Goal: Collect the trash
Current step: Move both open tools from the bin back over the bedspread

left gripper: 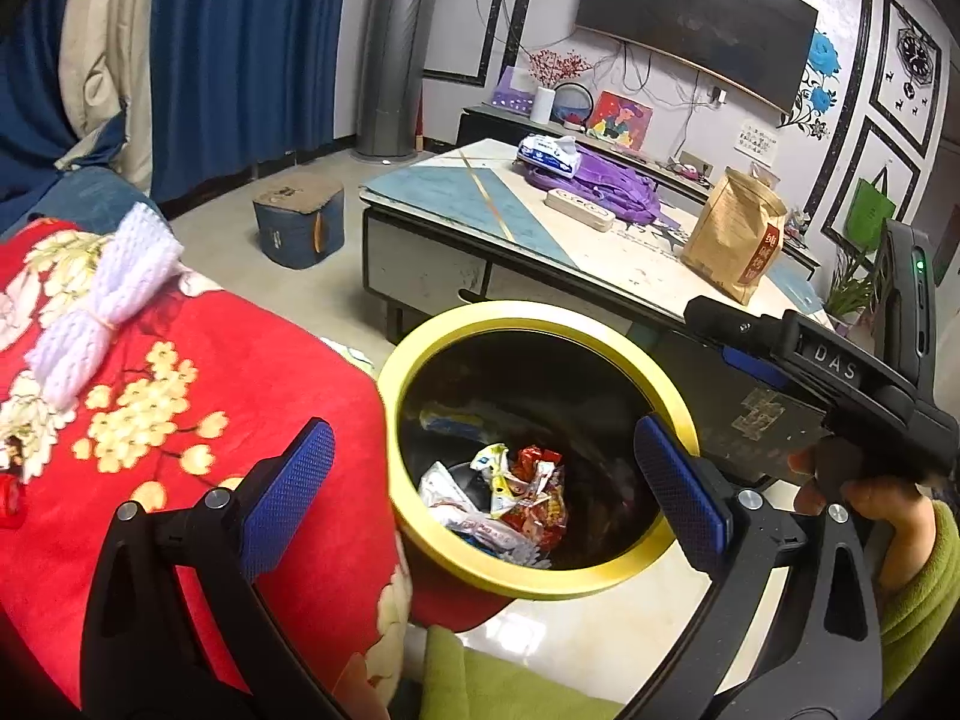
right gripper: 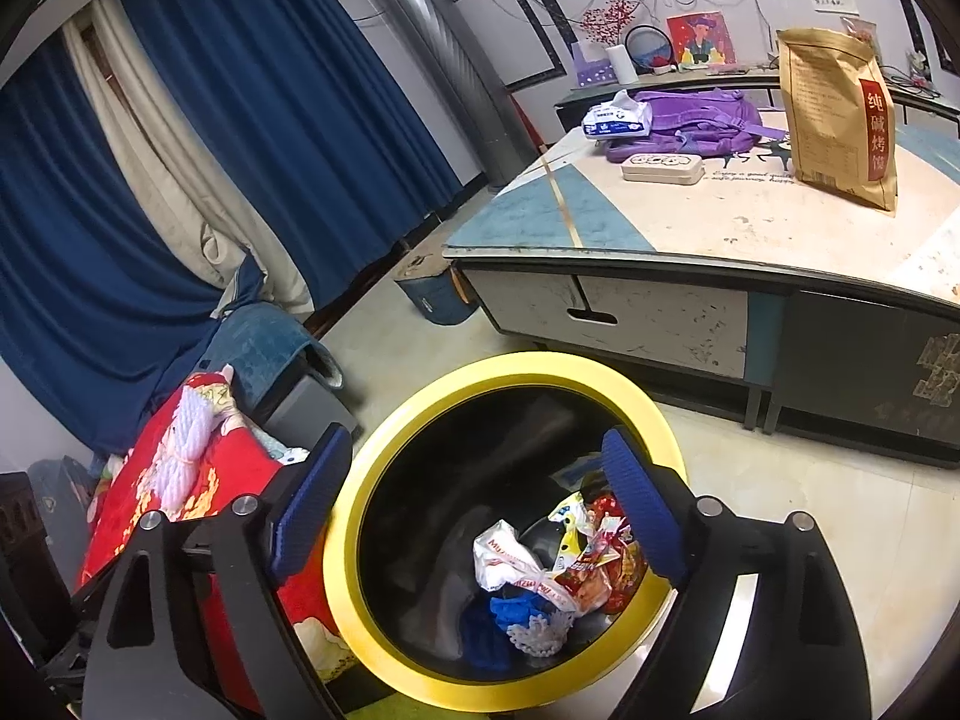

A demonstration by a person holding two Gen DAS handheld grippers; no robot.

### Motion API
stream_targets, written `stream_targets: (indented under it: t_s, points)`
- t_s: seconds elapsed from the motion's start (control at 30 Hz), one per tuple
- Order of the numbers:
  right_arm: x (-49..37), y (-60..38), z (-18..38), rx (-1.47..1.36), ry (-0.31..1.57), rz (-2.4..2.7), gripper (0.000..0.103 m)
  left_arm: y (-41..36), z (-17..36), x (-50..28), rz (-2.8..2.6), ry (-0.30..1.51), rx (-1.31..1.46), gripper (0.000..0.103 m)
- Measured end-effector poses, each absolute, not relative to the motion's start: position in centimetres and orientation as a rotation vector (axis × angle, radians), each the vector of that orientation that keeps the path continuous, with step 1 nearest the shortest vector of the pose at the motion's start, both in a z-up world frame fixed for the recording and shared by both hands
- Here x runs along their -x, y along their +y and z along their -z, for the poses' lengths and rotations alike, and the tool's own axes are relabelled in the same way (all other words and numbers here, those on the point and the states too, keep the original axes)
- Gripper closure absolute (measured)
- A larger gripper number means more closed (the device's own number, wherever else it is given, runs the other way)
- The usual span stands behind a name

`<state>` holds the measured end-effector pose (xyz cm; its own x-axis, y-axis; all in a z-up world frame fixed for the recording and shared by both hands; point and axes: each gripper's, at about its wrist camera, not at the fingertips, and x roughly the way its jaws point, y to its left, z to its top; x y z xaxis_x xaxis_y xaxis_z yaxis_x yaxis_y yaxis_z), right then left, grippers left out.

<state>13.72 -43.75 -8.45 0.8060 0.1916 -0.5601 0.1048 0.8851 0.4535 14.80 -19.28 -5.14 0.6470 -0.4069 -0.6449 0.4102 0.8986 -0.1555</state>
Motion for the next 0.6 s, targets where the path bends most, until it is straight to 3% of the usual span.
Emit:
stream_targets:
  t_s: [0.6]
  points:
    - [-13.2,-39.3,6.5,-0.395,0.621,-0.125,0.016,-15.3,2.0,-12.8,0.38,0.621,0.019,0.011]
